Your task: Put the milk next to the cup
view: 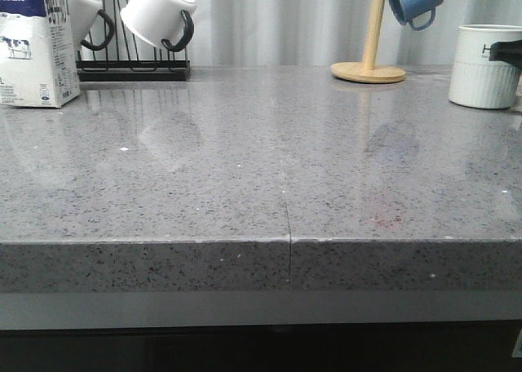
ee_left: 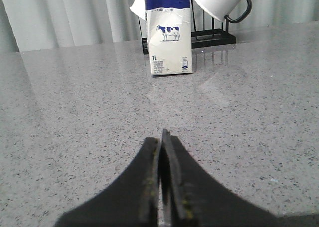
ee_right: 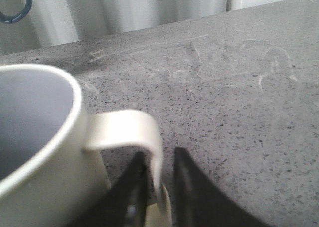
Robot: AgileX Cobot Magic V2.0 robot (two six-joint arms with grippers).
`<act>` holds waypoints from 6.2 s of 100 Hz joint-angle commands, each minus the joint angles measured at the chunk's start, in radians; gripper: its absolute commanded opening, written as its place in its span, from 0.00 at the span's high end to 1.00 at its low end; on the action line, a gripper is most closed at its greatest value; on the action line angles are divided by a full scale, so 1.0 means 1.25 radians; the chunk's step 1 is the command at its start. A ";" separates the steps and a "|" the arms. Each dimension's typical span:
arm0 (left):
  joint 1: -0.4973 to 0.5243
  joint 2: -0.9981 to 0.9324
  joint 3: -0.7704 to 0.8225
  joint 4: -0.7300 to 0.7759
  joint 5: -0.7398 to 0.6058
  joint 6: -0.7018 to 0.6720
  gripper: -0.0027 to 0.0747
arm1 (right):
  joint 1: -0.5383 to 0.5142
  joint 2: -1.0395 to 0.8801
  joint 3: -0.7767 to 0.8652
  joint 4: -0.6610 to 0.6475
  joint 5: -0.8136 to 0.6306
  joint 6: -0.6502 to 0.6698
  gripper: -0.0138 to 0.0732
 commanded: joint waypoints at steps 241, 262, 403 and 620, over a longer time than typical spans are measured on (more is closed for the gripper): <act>0.000 -0.024 0.033 -0.006 -0.064 -0.008 0.99 | 0.415 -0.156 0.094 -0.009 -0.028 -0.007 0.54; 0.000 -0.024 0.033 -0.006 -0.064 -0.008 0.99 | 0.415 -0.308 0.244 -0.010 -0.008 -0.013 0.71; 0.000 -0.024 0.033 -0.006 -0.089 -0.008 0.99 | 0.413 -1.438 0.446 -0.068 0.868 -0.013 0.84; -0.030 1.243 -0.946 -0.082 -0.244 -0.005 0.13 | 0.413 -1.439 0.446 -0.068 0.868 -0.013 0.84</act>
